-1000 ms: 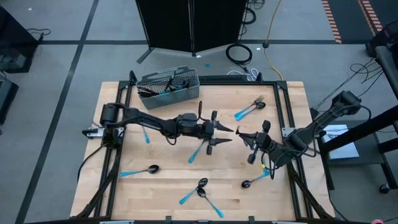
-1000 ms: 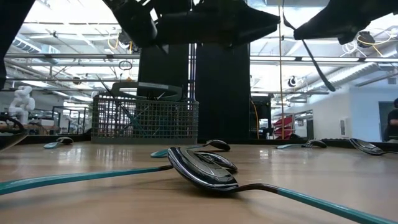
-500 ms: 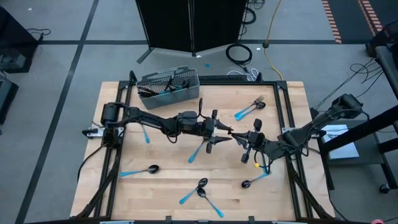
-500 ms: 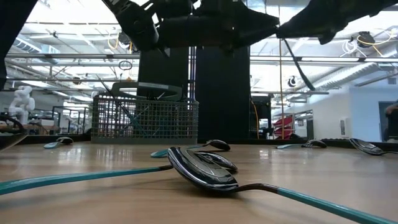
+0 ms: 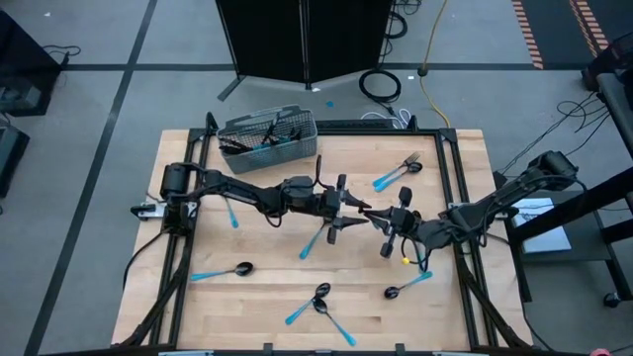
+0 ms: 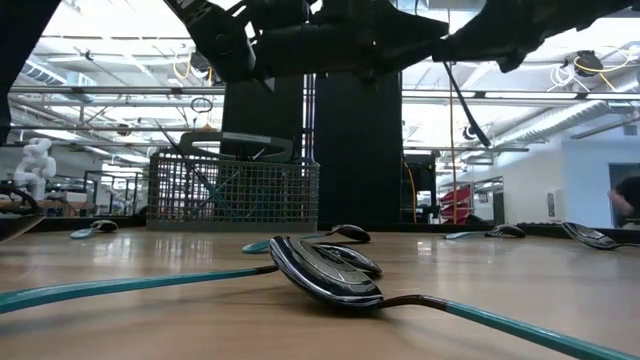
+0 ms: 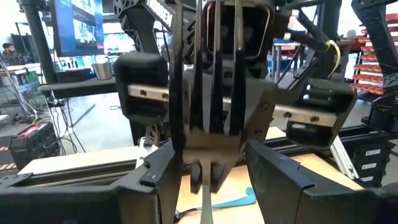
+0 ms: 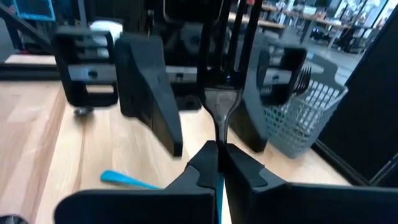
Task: Sort silverware
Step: Put the blue fork into the silverware basket
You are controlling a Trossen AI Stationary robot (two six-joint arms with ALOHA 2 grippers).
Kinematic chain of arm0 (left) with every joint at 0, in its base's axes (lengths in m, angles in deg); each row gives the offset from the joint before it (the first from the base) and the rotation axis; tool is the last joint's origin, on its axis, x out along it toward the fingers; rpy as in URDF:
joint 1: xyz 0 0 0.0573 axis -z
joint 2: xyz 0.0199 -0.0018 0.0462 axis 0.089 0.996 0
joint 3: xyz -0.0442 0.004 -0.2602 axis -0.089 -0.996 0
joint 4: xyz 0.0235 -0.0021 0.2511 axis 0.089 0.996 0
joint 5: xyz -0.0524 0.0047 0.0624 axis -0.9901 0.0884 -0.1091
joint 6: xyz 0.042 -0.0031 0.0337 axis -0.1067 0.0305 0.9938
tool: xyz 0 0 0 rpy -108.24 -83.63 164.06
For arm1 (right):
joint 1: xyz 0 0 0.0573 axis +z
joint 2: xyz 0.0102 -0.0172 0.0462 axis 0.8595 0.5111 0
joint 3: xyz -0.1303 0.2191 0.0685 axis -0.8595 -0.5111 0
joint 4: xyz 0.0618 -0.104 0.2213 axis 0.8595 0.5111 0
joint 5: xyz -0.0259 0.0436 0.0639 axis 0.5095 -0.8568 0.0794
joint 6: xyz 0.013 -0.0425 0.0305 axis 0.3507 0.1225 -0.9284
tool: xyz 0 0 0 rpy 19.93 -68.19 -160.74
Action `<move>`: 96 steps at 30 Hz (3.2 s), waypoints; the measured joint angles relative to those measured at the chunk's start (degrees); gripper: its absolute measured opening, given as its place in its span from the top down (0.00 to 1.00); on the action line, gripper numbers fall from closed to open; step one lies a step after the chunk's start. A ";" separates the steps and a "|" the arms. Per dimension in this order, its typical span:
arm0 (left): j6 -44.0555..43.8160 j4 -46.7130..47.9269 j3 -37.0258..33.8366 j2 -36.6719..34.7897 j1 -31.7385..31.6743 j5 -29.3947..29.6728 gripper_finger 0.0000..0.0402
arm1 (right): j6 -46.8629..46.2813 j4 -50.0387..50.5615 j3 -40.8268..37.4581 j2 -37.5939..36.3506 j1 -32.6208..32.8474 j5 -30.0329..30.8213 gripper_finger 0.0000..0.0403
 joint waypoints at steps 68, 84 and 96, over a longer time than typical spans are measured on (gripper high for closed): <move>-0.08 53.96 0.04 -34.13 -23.45 30.02 0.79 | -16.83 26.85 -0.09 -2.37 1.29 -9.67 0.48; -10.18 51.64 -4.11 -25.20 -38.53 21.55 0.75 | -17.81 27.33 -0.09 -2.34 1.27 -10.53 0.48; -9.82 52.10 -4.13 -24.98 -38.27 20.39 0.45 | -17.94 27.36 0.00 -2.34 1.27 -10.49 0.48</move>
